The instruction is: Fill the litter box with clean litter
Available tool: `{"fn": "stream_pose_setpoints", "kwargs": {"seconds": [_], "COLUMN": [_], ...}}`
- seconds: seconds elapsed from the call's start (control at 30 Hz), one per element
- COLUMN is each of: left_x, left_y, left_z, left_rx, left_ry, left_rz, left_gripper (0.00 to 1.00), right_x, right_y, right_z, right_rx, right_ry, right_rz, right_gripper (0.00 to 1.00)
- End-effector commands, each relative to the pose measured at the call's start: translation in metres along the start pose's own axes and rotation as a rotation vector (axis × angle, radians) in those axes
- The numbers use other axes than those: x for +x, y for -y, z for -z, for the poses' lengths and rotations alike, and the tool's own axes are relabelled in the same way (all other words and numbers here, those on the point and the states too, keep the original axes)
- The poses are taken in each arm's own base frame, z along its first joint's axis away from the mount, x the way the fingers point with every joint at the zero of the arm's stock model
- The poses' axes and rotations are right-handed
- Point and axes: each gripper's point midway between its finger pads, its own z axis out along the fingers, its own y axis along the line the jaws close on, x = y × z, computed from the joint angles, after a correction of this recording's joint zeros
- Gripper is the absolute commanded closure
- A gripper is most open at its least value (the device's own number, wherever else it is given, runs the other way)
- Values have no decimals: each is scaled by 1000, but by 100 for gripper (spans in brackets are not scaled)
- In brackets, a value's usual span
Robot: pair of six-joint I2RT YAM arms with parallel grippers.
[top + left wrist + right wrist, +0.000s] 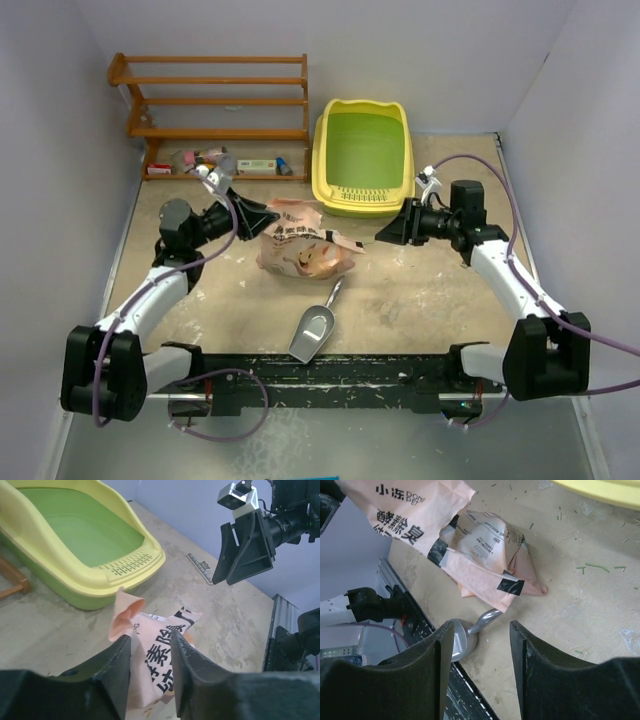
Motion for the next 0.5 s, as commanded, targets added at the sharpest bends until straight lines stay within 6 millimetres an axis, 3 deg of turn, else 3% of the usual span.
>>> {"fn": "stream_pose_setpoints", "kwargs": {"seconds": [0.0, 0.13, 0.47], "left_x": [-21, -12, 5], "left_y": [2, -21, -89], "left_z": [-16, -30, -71], "left_rx": [67, 39, -71], "left_ry": [-38, -96, -256], "left_rz": [-72, -34, -18], "left_gripper": [56, 51, 49], "right_x": [-16, -12, -6], "right_y": [-21, -22, -25], "right_z": [7, 9, 15], "right_rx": [-44, -29, -19], "right_ry": [57, 58, 65], "right_rz": [73, 80, 103], "right_gripper": [49, 49, 49]}}
